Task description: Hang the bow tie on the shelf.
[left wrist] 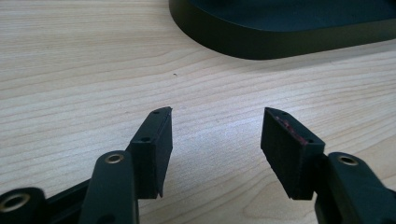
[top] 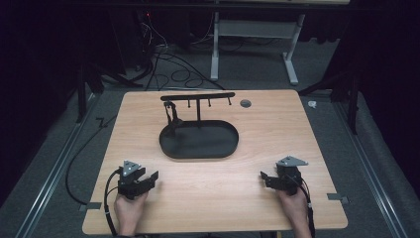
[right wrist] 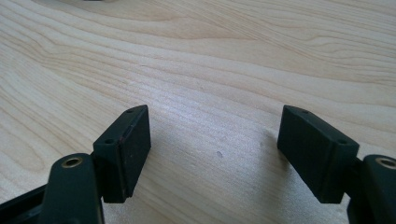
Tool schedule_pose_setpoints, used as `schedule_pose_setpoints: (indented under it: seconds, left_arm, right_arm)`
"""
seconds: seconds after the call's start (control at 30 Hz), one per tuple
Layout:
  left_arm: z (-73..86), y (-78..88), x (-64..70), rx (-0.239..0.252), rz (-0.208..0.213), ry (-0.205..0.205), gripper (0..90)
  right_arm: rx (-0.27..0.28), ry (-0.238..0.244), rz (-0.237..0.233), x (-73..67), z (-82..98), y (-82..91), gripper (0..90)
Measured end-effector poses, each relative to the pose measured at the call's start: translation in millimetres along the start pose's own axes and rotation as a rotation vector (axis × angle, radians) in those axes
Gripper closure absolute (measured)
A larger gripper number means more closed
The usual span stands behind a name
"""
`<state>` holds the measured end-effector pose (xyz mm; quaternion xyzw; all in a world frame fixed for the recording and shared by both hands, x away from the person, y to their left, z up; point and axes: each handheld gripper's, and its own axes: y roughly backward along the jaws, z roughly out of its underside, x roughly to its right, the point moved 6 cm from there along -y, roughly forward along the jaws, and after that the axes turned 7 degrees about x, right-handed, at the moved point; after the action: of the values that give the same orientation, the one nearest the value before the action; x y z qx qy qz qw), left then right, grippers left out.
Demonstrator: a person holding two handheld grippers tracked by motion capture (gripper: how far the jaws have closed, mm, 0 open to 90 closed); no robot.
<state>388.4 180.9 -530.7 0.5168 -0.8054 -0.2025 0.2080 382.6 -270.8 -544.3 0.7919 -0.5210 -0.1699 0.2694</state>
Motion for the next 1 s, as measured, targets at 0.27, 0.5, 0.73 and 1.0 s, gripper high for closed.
schedule_pose_setpoints:
  seconds: [0.27, 0.5, 0.73, 1.0]
  left_arm:
    - [3.1, -7.4, 2.4, -0.013, -0.015, -0.032, 43.6]
    - [5.3, -14.0, 5.7, -0.027, -0.036, -0.073, 43.2]
    - [7.6, -17.7, 7.2, -0.031, -0.045, -0.089, 42.6]
    - [7.9, -20.0, 8.4, -0.02, -0.061, -0.093, 38.4]
  right_arm:
    - [0.0, -0.001, 0.0, 0.0, 0.0, 0.0, 27.0]
    - [-0.001, -0.002, 0.0, 0.0, 0.0, 0.0, 27.0]
    - [0.0, -0.001, 0.0, 0.1, 0.0, 0.0, 27.0]
    - [0.0, 0.0, 0.0, 0.0, 0.0, 0.0, 27.0]
